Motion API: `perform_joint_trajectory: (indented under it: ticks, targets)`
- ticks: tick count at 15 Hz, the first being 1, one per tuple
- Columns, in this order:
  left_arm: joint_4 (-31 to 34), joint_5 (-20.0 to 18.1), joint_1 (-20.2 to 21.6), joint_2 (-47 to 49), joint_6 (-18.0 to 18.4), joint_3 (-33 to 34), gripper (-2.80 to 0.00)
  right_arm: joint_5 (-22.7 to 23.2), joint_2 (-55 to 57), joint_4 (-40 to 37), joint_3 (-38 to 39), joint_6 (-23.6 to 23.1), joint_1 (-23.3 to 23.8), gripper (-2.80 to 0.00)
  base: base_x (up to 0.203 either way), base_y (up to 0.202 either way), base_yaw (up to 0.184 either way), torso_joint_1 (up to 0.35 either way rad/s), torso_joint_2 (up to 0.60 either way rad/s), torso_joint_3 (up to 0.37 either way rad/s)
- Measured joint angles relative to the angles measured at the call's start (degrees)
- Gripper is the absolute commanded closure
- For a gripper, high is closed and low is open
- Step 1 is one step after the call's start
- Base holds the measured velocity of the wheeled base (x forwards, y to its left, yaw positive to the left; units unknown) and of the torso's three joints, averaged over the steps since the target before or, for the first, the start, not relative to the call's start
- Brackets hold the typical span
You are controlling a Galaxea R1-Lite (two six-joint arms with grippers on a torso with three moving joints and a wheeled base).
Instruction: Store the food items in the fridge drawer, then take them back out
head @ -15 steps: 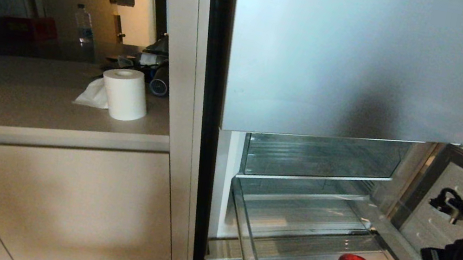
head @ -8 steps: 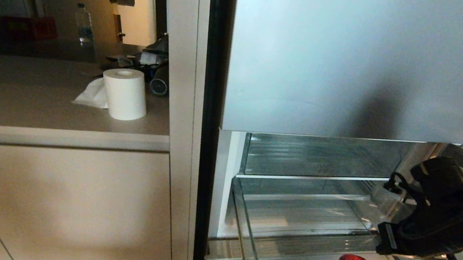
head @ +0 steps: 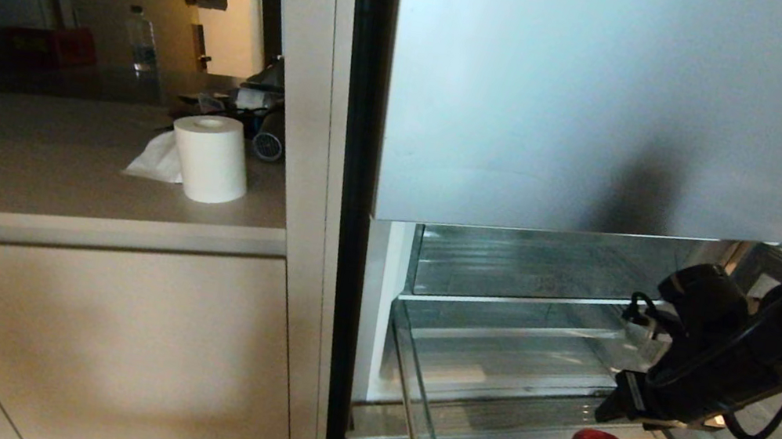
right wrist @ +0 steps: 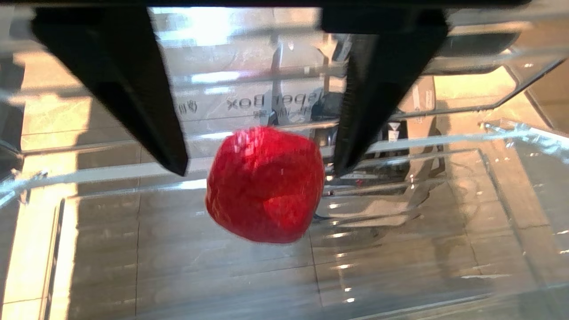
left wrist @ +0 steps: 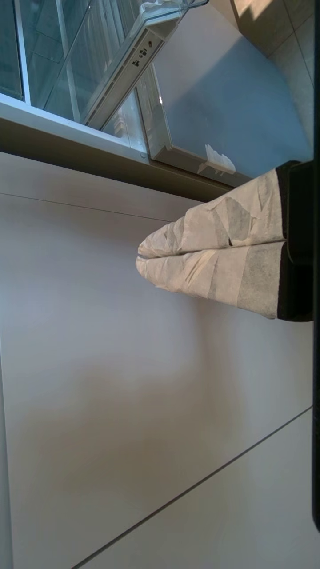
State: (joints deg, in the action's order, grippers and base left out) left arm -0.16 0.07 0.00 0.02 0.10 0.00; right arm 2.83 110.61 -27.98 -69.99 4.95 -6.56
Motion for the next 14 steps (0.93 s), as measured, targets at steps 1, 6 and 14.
perform_joint_trajectory:
  ticks: [1,6,14]
  targets:
    - [-0.02,0.0,0.0,0.0,-0.02,0.0,0.0,-0.07,1.11,-0.85,-1.13,-0.19,0.0,-2.8,0.0,0.0,0.0,0.0,0.0,0.0]
    - [-0.02,0.0,0.0,0.0,0.0,0.0,0.0,-0.1,6.66,-8.67,-8.01,-0.38,-0.09,-2.8,0.0,0.0,0.0,0.0,0.0,0.0]
    - [-0.02,0.0,0.0,0.0,0.0,0.0,0.0,-0.05,11.82,-8.64,-8.26,-0.07,-0.09,-2.8,0.0,0.0,0.0,0.0,0.0,0.0]
